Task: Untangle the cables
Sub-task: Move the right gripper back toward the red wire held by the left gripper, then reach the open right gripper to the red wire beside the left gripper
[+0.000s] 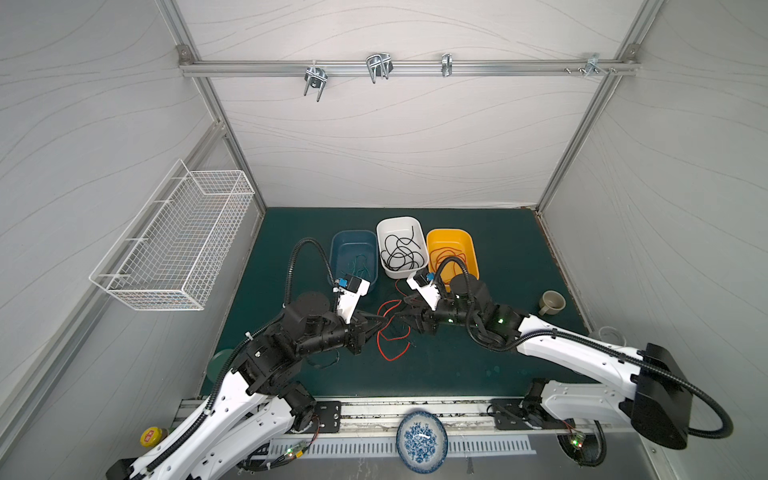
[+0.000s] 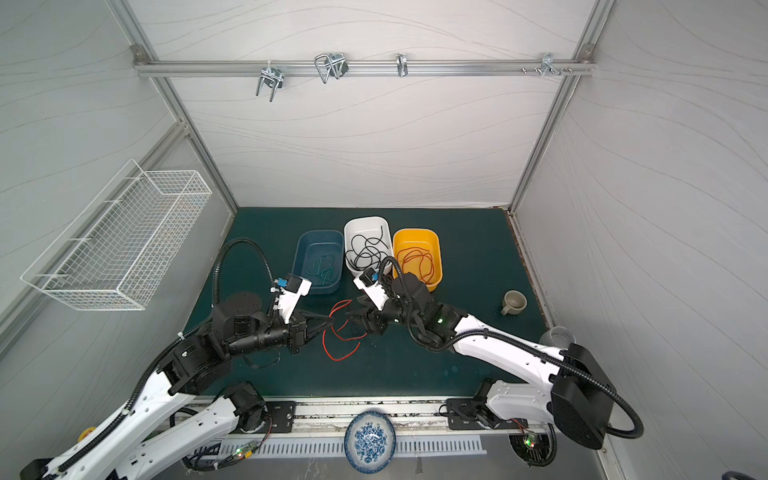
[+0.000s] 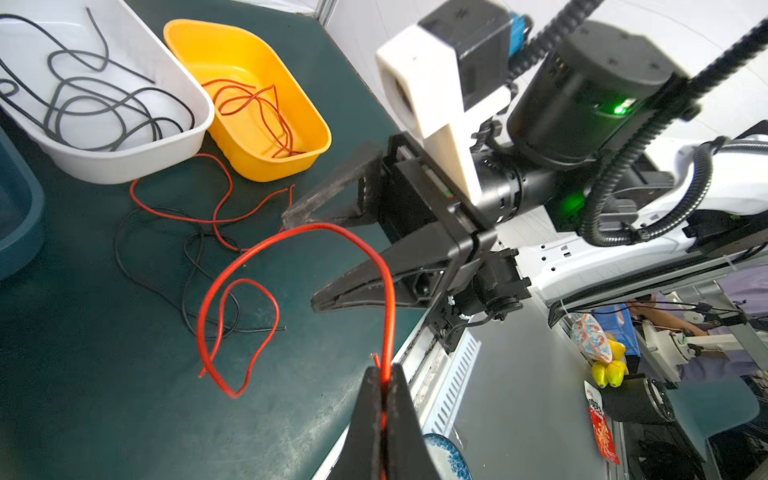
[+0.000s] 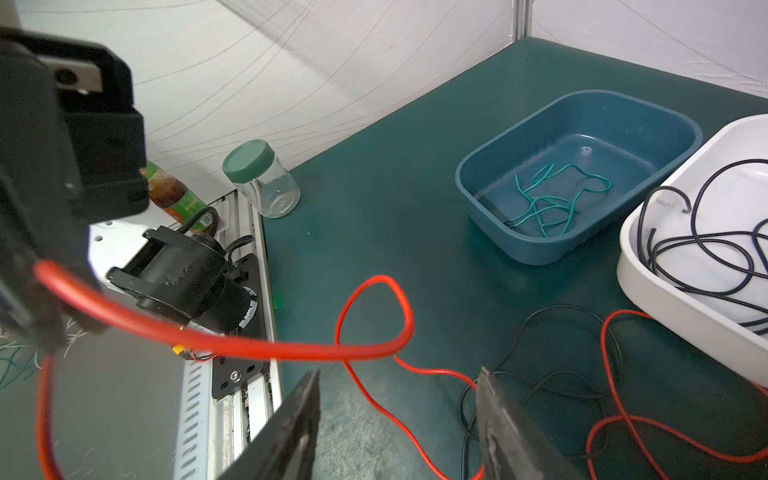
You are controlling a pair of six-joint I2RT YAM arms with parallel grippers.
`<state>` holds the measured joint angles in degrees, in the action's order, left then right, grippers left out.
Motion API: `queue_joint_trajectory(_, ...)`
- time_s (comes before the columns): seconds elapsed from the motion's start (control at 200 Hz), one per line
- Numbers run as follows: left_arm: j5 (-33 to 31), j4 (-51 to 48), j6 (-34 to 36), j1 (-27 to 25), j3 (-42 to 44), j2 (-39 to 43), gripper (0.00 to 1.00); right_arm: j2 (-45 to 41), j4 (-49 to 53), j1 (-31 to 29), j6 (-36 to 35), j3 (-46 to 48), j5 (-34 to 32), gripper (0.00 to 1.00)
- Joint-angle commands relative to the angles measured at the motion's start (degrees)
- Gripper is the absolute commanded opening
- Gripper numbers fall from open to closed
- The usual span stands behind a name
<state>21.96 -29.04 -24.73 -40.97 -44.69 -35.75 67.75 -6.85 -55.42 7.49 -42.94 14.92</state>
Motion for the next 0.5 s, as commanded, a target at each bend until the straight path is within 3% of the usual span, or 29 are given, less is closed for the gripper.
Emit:
queue_joint_trajectory(0.0,1.9,2.2,-0.5,0.2,-2.4,-0.3,0.0,-1.7,-3.3,-0.4,-0.5,0.5,-1.6,0.6)
queue_joint_trajectory(0.375,5.1,5.0,-2.7,0.0,-1.3,-1.1,0.0,-0.9,-7.3,-0.9,1.0,-0.6,-6.9,0.59)
queue_joint_trajectory(0.495,5.0,5.4,-2.6,0.0,-1.0,-1.1,0.0,0.8,-7.5,-1.0,1.5,-1.5,-7.1,0.45)
